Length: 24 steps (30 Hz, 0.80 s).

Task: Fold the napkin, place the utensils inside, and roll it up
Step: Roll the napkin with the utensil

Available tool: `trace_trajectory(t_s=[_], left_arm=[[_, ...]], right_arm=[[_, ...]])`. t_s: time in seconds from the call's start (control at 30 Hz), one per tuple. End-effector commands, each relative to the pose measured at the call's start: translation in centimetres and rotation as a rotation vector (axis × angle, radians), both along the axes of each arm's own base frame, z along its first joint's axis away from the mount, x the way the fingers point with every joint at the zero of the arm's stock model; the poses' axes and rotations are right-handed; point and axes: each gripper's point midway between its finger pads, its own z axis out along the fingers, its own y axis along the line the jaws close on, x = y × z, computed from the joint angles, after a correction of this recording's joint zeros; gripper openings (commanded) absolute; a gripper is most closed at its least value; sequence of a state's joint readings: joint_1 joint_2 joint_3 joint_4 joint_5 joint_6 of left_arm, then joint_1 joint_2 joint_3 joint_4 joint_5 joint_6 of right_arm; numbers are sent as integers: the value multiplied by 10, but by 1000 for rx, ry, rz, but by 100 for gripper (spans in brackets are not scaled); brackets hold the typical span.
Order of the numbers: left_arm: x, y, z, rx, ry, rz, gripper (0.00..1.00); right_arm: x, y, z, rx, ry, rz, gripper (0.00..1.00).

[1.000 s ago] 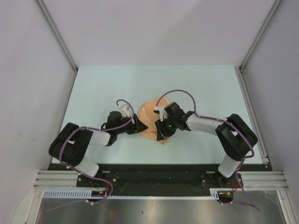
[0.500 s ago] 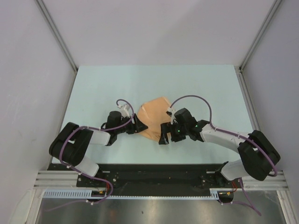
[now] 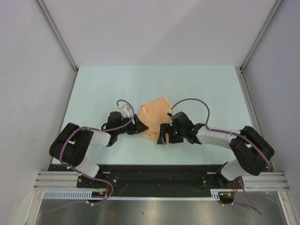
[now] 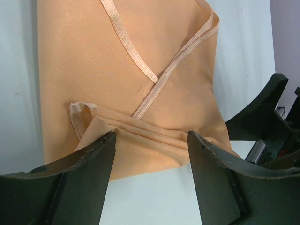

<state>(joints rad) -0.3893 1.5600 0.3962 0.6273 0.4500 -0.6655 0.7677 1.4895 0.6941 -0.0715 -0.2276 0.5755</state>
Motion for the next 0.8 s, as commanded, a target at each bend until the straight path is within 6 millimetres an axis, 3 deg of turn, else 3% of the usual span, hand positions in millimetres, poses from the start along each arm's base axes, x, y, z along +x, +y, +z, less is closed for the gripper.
trace_trajectory(t_s=[0.0, 0.43, 0.57, 0.77], left_arm=[[-22, 27, -48, 139, 159, 52, 70], [-19, 25, -43, 135, 146, 40, 71], [-17, 25, -42, 142, 129, 32, 72], [-8, 23, -22, 139, 53, 23, 76]], right_arm=[[18, -4, -7, 5, 0, -120, 85], [31, -8, -17, -50, 37, -169, 66], [32, -12, -23, -60, 64, -184, 51], [32, -18, -30, -71, 106, -192, 34]])
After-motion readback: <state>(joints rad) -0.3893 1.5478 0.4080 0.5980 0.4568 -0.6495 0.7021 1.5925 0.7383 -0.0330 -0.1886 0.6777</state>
